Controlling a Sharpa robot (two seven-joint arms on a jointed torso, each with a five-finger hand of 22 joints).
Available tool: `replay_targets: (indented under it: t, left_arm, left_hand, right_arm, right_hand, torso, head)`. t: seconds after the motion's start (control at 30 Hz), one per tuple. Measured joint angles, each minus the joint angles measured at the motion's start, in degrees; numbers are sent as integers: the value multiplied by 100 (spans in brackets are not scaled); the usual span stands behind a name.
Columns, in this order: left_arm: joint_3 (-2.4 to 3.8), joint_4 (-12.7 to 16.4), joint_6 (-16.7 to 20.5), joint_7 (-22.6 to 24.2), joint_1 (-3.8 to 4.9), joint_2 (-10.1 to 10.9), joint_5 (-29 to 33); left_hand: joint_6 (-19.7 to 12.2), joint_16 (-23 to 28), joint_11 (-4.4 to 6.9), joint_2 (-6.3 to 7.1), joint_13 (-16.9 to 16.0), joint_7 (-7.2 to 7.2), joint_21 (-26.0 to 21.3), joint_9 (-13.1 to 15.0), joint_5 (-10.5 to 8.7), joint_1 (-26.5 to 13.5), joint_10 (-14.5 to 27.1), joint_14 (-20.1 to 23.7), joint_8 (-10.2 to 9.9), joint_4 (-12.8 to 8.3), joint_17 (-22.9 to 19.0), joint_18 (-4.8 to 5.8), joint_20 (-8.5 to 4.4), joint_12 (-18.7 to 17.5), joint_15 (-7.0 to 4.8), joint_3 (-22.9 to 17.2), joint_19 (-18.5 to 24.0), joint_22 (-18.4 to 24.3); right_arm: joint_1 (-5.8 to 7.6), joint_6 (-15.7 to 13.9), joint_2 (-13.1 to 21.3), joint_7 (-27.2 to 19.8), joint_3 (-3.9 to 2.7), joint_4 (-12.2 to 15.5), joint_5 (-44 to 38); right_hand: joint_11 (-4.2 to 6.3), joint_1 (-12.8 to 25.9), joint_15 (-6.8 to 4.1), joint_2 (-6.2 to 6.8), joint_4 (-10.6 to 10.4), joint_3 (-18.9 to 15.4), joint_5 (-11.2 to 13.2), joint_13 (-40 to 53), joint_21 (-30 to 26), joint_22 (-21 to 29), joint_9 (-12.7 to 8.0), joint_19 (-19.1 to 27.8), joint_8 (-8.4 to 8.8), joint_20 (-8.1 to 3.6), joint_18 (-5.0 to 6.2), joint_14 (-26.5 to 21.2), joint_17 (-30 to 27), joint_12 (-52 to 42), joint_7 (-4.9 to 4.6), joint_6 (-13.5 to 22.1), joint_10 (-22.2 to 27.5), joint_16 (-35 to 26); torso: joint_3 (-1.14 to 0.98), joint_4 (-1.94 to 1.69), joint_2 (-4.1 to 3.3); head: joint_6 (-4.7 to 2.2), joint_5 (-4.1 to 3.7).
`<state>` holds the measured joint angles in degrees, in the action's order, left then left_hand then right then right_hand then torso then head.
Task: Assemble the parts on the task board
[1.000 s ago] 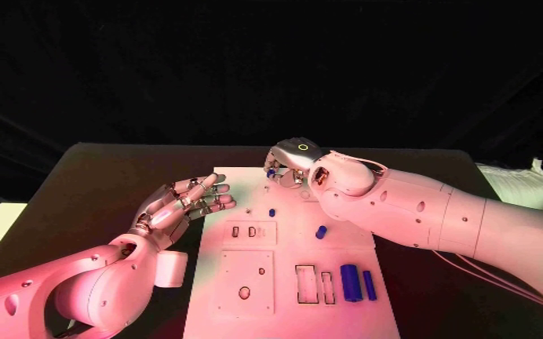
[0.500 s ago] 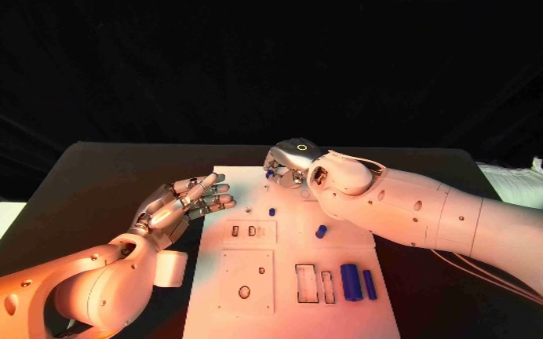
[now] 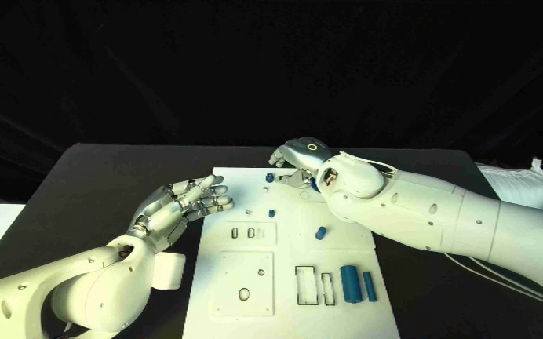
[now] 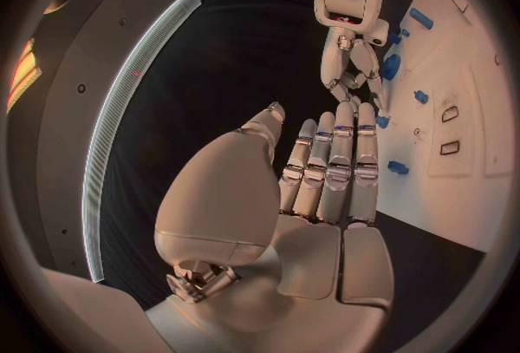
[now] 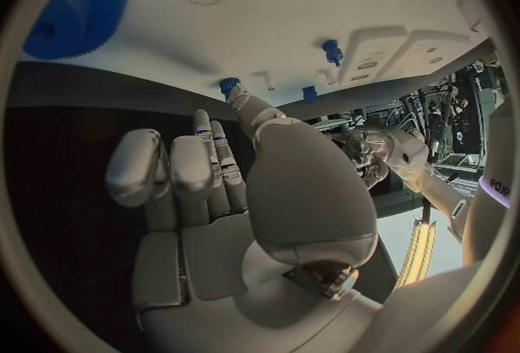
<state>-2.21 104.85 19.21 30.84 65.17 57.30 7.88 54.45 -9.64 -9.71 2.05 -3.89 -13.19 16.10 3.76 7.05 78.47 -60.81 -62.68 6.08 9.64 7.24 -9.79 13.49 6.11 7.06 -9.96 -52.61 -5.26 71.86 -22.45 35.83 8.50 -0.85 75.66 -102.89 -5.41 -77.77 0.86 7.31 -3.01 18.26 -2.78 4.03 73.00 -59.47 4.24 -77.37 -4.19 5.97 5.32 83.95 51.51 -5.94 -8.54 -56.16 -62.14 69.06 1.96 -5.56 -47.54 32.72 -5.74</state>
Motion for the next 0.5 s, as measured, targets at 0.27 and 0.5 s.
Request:
replay_targets:
  t: [0.27,0.5]
  left_arm:
    - [0,-2,0,-2,1,25,1]
    - [0,-7,-1,-6,1,17,1]
  left_hand:
    - [0,0,0,0,0,0,2,0,0,0,0,0,0,0,0,1,0,0,0,0,0,6]
    - [0,0,0,0,0,0,2,0,0,0,0,0,0,0,-1,0,0,0,0,0,0,6]
  right_arm:
    - [26,-96,1048,136,-102,838,344]
    - [47,149,1582,385,-124,1041,982]
  right_hand:
    - [193,39,-215,39,-272,92,-55,268,822,-1382,10,-609,0,-143,-184,5,1257,-524,54,-239,-1348,786]
    - [408,281,-357,387,-653,-621,-456,2625,1203,-1548,-11,-663,0,-270,-275,6,2220,-2703,183,-177,-2112,1378]
  torso:
    - [-10,49,14]
    - [-21,94,29]
  head:
    - [-36,-41]
    - [-48,-76]
